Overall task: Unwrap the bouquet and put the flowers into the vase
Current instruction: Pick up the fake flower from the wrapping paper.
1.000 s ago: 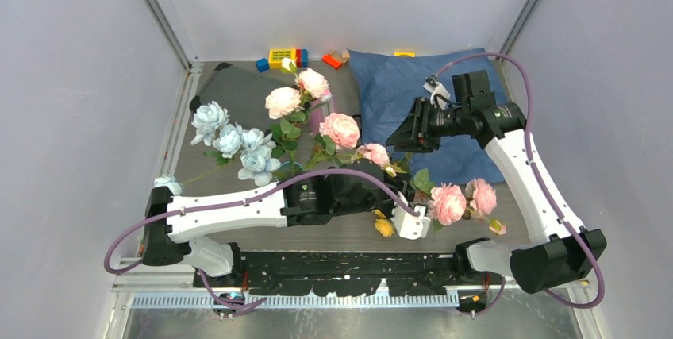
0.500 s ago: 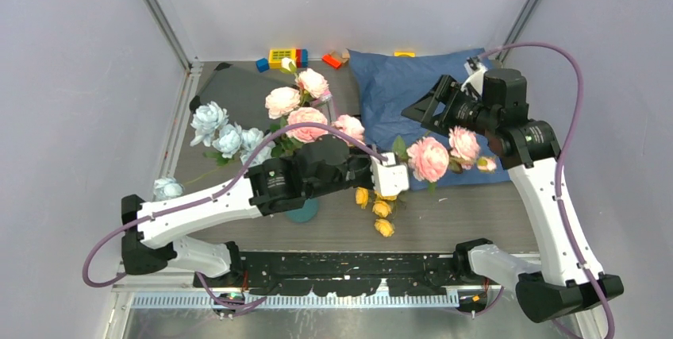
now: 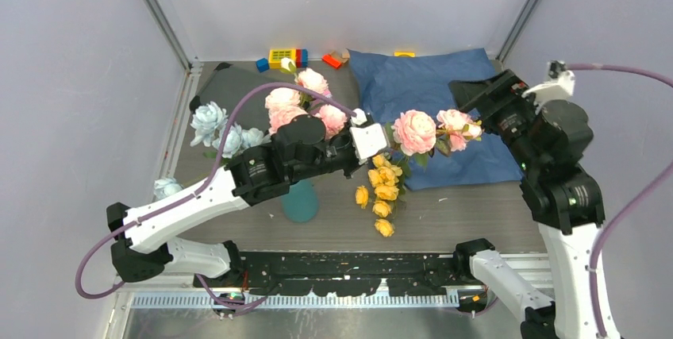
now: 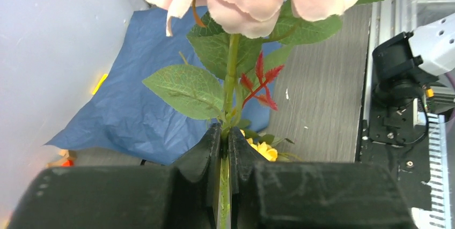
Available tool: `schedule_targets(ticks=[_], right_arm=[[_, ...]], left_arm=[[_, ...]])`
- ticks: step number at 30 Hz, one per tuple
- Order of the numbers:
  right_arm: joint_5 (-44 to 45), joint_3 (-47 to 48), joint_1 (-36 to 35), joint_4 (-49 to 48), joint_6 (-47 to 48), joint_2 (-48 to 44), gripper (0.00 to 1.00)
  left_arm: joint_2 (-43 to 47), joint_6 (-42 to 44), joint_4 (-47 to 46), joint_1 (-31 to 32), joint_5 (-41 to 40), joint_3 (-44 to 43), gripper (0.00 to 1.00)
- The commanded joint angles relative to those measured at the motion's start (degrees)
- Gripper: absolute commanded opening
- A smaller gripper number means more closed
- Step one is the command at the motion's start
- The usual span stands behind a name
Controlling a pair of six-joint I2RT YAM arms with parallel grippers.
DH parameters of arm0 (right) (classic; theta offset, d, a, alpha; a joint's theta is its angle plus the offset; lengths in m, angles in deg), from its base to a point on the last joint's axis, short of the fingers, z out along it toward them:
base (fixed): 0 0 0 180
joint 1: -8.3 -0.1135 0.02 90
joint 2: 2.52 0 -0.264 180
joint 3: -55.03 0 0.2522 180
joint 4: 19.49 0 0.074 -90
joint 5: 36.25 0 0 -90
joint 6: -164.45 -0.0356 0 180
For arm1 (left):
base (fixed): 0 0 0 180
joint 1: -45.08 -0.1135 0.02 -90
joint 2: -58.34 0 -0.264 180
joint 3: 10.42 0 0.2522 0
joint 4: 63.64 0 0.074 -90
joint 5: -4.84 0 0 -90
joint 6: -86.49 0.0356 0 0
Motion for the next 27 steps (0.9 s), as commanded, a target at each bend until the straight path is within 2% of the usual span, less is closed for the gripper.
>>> schedule_targets(ticks=[1,8,12,16,22,23,27], right_arm=[[9.05,-0.59,0.19,-6.99,0.68,-4.72,0.86],[8.59,-6.03,0.18,-15.77,1.25,-12.32,0.89],[3.63,-8.74,0.15,-21.68,1.62,-14.81,0.9],[-6.09,-9.91,0.15,-25.68,1.19,-13.46,0.9],[-31.43,-11.42,0.12,-37.0,-6.4,-4.63,0.89],[-32.61,-11.88,0.03,-41.28,-8.67,-4.16,0.89],[-34.36,-13.61,-0.66,-44.53,-10.02,-2.96,0.89]], left_arm=[[1.71,-7.48,-2.41,-1.26,2.86,-3.74,0.0],[0.72,-14.42,-1.94,-4.51,2.86,-7.02,0.0],[0.51,-17.69,-1.39,-6.09,3.16,-8.29,0.0],[0.97,-19.53,-2.84,-6.91,4.15,-8.38,0.0],[0.86,-22.48,-2.79,-8.39,4.27,-9.41,0.0],[0.86,-22.95,-2.71,-8.67,4.19,-9.45,0.0],[0.62,-24.33,-2.8,-9.66,3.92,-9.47,0.0]])
